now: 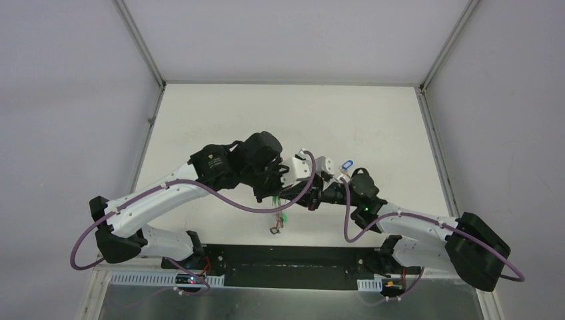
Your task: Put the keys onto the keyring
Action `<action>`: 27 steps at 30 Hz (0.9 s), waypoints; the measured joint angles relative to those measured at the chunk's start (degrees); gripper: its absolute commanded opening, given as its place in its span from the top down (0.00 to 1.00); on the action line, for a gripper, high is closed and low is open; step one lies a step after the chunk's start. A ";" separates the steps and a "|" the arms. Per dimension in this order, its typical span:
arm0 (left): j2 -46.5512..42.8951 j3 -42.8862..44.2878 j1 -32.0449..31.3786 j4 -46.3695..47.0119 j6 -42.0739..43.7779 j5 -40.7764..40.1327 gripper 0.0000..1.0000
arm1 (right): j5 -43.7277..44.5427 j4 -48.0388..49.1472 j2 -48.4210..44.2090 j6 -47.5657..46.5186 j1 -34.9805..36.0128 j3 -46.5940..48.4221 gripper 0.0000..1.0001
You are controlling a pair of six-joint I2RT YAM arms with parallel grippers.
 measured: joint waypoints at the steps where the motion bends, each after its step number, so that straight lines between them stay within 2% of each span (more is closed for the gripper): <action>1: -0.07 -0.15 0.00 0.02 -0.02 0.00 1.00 | -0.02 -0.11 -0.02 0.00 0.00 0.00 1.00; 2: -0.15 -0.37 0.00 0.09 -0.02 0.02 1.00 | -0.02 -0.22 -0.07 0.00 0.02 0.00 1.00; 4: -0.39 -0.76 0.00 0.48 -0.09 0.07 0.86 | 0.09 -0.44 -0.28 -0.02 0.02 -0.02 1.00; 8: -1.62 -2.19 0.09 2.58 -1.01 0.09 0.68 | 0.17 -1.25 -1.66 -0.04 0.07 -0.31 1.00; 14: -6.14 -6.05 2.16 9.77 -3.87 5.33 0.61 | 0.63 -1.60 -2.51 0.00 0.07 -0.44 1.00; 19: -13.05 -13.11 7.78 19.45 -7.37 10.56 0.57 | 1.38 -1.90 -2.73 0.02 0.07 -0.83 1.00; 23: -21.44 -23.12 12.28 28.76 -10.56 14.60 0.51 | 1.66 -1.95 -2.73 0.07 0.07 -1.07 1.00; 27: -30.86 -35.19 16.17 38.99 -14.49 18.51 0.51 | 1.64 -1.92 -2.73 0.26 0.09 -1.07 1.00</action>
